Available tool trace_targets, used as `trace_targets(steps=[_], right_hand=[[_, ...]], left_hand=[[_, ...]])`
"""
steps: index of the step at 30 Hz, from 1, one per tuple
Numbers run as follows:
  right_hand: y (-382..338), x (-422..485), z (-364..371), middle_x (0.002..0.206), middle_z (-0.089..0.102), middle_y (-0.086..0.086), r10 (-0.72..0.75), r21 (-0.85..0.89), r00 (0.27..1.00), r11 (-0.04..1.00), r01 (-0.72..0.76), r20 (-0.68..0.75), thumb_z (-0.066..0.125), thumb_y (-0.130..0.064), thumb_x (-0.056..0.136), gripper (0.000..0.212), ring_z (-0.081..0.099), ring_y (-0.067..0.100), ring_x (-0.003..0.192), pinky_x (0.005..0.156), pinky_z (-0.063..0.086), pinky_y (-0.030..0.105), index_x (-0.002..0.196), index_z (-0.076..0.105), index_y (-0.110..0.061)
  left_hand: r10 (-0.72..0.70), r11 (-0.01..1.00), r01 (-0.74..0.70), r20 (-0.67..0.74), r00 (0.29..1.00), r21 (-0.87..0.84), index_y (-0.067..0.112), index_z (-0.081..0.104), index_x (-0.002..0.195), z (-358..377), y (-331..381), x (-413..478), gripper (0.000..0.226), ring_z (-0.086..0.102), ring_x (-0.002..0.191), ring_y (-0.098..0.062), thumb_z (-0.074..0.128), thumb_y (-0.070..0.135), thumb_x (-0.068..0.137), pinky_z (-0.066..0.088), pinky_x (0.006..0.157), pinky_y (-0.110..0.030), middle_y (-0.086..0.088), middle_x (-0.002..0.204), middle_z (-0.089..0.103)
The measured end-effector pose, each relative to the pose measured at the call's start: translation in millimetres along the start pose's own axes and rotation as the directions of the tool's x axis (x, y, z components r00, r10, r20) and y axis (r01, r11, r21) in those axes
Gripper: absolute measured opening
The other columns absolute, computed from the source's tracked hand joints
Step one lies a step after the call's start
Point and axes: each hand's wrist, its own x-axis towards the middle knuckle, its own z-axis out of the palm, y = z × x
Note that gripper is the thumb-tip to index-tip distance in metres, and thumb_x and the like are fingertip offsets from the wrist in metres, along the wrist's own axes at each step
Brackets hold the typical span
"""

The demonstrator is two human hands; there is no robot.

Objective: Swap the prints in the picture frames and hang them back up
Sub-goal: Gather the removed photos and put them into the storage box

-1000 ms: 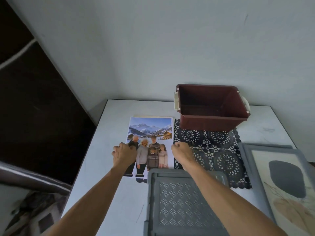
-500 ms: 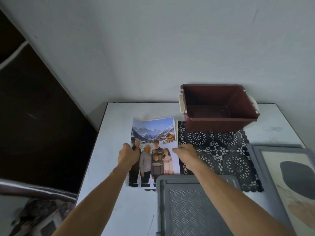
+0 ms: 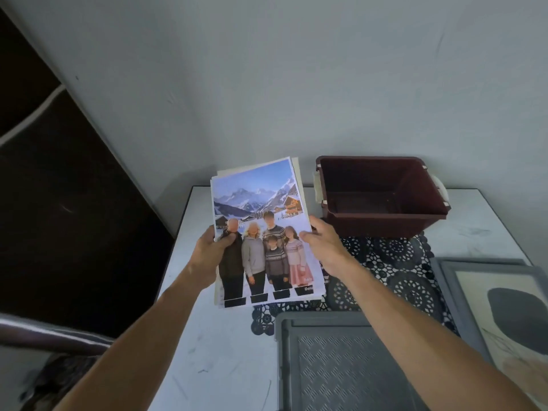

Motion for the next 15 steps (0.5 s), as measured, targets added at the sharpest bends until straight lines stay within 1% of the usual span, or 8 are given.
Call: trace_targets(steps=[1,2,3,5,8,10,13,15], right_hand=[[-4.3,-0.6,-3.9,0.102,0.068,-0.012,0.012,0.033,1.000,0.999,-0.012,0.004,0.048,0.005,0.097,0.038,0.062,0.008,0.089,0.076,0.047,0.017,0.115,0.063,-0.025],[-5.5,-0.6,-7.6,0.103,0.069,-0.011,0.028,0.061,1.000,0.998,-0.028,0.011,0.048,0.007,0.096,0.038,0.063,0.007,0.095,0.082,0.047,0.017,0.112,0.065,-0.024],[-6.1,-2.1,-11.6,0.105,0.070,-0.010,0.047,0.075,0.999,0.996,-0.049,0.024,0.048,0.007,0.095,0.039,0.063,0.009,0.099,0.087,0.047,0.020,0.110,0.066,-0.024],[-3.1,-5.5,-20.4,0.108,0.072,-0.005,0.074,0.102,0.995,0.992,-0.081,0.070,0.048,0.005,0.095,0.038,0.065,0.011,0.101,0.087,0.050,0.024,0.110,0.069,-0.023],[2.1,-9.2,-33.0,0.114,0.072,-0.002,0.091,0.100,0.992,0.990,-0.100,0.090,0.052,0.000,0.097,0.034,0.066,0.015,0.107,0.087,0.052,0.027,0.120,0.068,-0.019],[2.2,-12.3,-38.2,0.108,0.074,0.000,0.071,0.111,0.994,0.990,-0.081,0.089,0.051,0.003,0.096,0.036,0.067,0.014,0.102,0.086,0.051,0.025,0.123,0.066,-0.016],[-2.9,-18.4,-46.5,0.094,0.073,0.002,0.025,0.124,0.992,0.991,-0.041,0.128,0.047,0.010,0.093,0.045,0.066,0.013,0.090,0.086,0.049,0.024,0.127,0.061,-0.016],[-8.0,-21.9,-56.0,0.090,0.068,0.008,-0.010,0.186,0.990,0.982,-0.016,0.141,0.046,0.014,0.091,0.047,0.062,0.015,0.084,0.082,0.049,0.023,0.125,0.063,-0.015]], left_hand=[[-0.026,0.999,0.028,0.043,0.999,-0.034,0.014,0.063,0.112,0.7,3.8,-3.2,0.015,0.068,0.099,-0.028,0.054,0.013,0.100,0.058,0.085,-0.042,-0.011,0.105,0.071],[-0.051,0.997,0.055,0.079,0.996,-0.049,0.013,0.062,0.112,1.4,6.4,-6.3,0.015,0.067,0.101,-0.030,0.054,0.015,0.099,0.057,0.086,-0.044,-0.011,0.106,0.070],[-0.071,0.996,0.076,0.101,0.992,-0.041,0.012,0.062,0.113,2.6,7.5,-8.7,0.016,0.067,0.102,-0.030,0.054,0.017,0.099,0.057,0.087,-0.045,-0.011,0.106,0.070],[-0.083,0.996,0.085,0.132,0.988,-0.012,0.011,0.061,0.113,6.9,8.1,-13.0,0.018,0.066,0.103,-0.031,0.054,0.020,0.099,0.057,0.085,-0.044,-0.010,0.106,0.070],[-0.085,0.996,0.082,0.175,0.981,0.026,0.013,0.059,0.113,14.9,7.2,-17.8,0.016,0.064,0.106,-0.033,0.051,0.020,0.101,0.056,0.088,-0.048,-0.015,0.110,0.067],[-0.080,0.997,0.076,0.200,0.976,0.030,0.015,0.057,0.117,22.5,8.9,-19.0,0.017,0.063,0.109,-0.034,0.048,0.016,0.102,0.056,0.090,-0.048,-0.017,0.116,0.065],[-0.076,0.997,0.079,0.244,0.967,-0.002,0.018,0.057,0.124,30.5,17.2,-21.1,0.026,0.064,0.108,-0.031,0.046,0.010,0.102,0.057,0.085,-0.042,-0.014,0.116,0.066],[-0.060,0.995,0.083,0.309,0.949,-0.062,0.016,0.059,0.126,30.4,23.5,-20.3,0.029,0.064,0.107,-0.030,0.047,0.007,0.101,0.059,0.082,-0.040,-0.014,0.117,0.067]])
